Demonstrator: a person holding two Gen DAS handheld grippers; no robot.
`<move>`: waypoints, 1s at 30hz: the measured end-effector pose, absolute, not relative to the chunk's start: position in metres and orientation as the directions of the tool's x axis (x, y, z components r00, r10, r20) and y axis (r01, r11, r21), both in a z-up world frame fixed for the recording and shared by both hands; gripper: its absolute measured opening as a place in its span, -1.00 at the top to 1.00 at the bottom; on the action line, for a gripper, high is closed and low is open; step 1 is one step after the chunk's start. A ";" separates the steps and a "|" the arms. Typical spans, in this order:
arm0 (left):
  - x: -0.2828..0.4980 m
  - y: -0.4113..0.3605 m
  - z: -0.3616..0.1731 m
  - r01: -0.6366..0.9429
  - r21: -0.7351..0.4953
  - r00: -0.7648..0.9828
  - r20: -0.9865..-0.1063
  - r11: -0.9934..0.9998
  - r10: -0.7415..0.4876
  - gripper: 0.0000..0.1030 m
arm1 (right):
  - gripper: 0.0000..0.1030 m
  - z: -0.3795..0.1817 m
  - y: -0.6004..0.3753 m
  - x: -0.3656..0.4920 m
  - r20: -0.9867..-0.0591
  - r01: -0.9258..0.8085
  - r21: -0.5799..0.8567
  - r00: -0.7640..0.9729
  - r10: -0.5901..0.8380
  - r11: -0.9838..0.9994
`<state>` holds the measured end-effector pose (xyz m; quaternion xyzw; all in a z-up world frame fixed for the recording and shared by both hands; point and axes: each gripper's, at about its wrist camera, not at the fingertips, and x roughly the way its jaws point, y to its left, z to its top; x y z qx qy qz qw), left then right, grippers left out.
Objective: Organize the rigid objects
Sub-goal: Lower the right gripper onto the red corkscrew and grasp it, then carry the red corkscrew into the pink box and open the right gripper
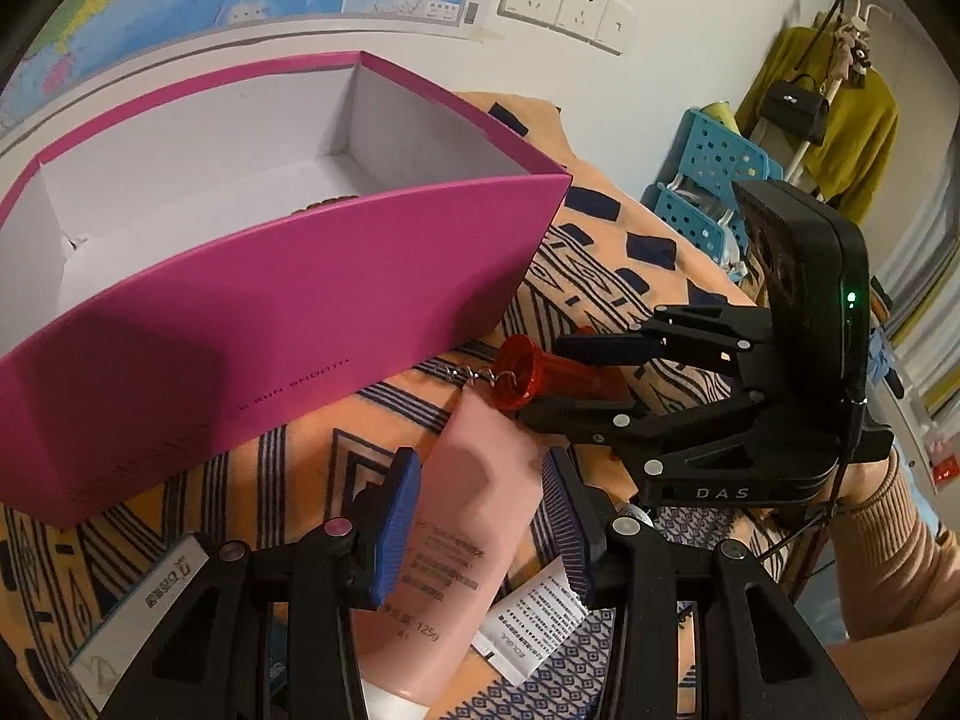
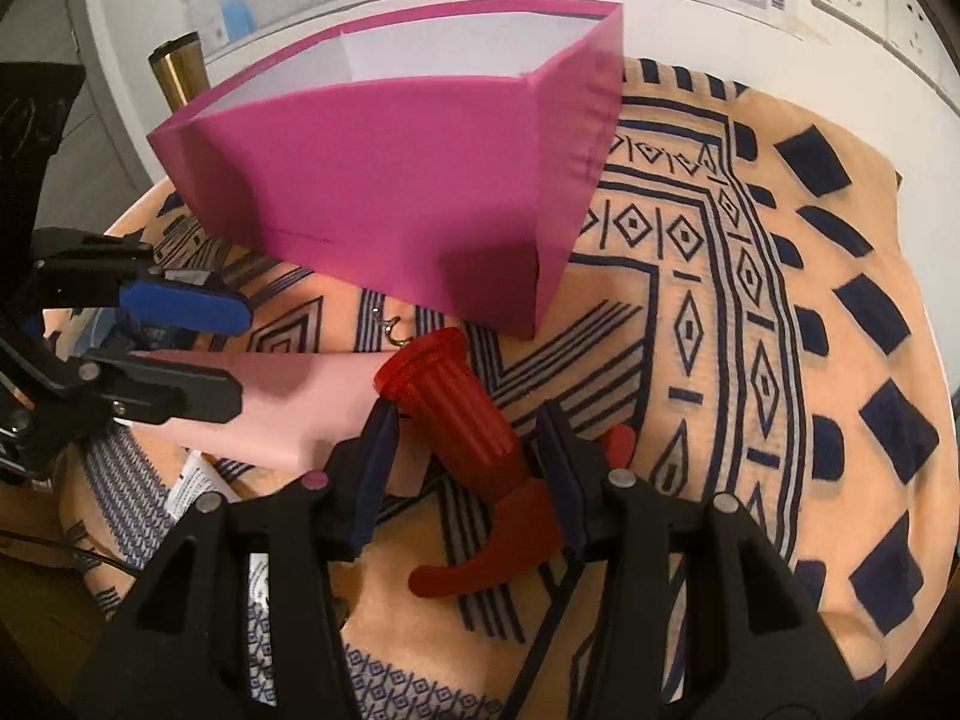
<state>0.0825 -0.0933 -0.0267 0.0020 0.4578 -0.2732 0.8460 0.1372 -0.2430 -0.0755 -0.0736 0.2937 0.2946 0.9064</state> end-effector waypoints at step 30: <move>0.055 -0.109 0.000 0.596 -0.293 0.398 -0.701 0.748 -0.592 0.17 | 0.48 -0.020 -0.241 0.086 -0.406 -0.684 0.128 0.624 0.667 0.718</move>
